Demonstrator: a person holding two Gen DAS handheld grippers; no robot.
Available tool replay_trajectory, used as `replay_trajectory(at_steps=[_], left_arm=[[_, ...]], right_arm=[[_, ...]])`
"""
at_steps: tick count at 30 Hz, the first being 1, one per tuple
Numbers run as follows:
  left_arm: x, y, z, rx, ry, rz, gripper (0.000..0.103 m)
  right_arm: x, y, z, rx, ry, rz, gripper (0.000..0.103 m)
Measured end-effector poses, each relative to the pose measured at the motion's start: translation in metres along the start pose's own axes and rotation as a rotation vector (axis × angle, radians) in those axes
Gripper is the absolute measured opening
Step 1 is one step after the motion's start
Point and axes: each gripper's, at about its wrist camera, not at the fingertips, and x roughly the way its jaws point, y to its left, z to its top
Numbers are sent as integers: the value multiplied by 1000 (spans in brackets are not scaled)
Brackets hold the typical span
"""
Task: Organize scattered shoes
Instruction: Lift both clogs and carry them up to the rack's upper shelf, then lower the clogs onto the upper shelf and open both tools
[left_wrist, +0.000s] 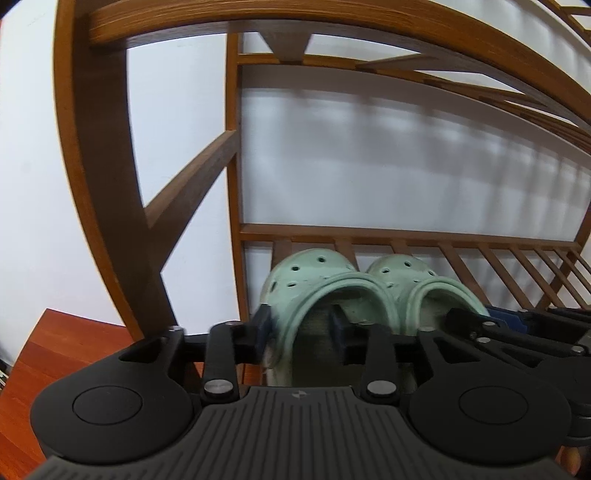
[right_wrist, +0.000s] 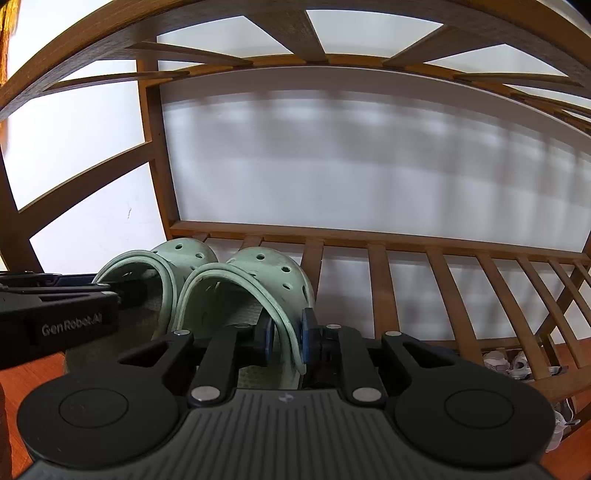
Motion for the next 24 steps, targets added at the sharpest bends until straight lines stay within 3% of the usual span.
replay_trajectory(at_steps=[5,9,24], left_arm=[[-5,-7,6,15,-11,4,60],[-19,-7,4,4,-19,-2,69],[-71,-3,-20,-1,-30,-9,70]], right_arm=[[-9,0,0,-4,-3,7,37],[-22,-2,0,15,-19,14,37],[-68,-1,-10,4,-31,60,40]])
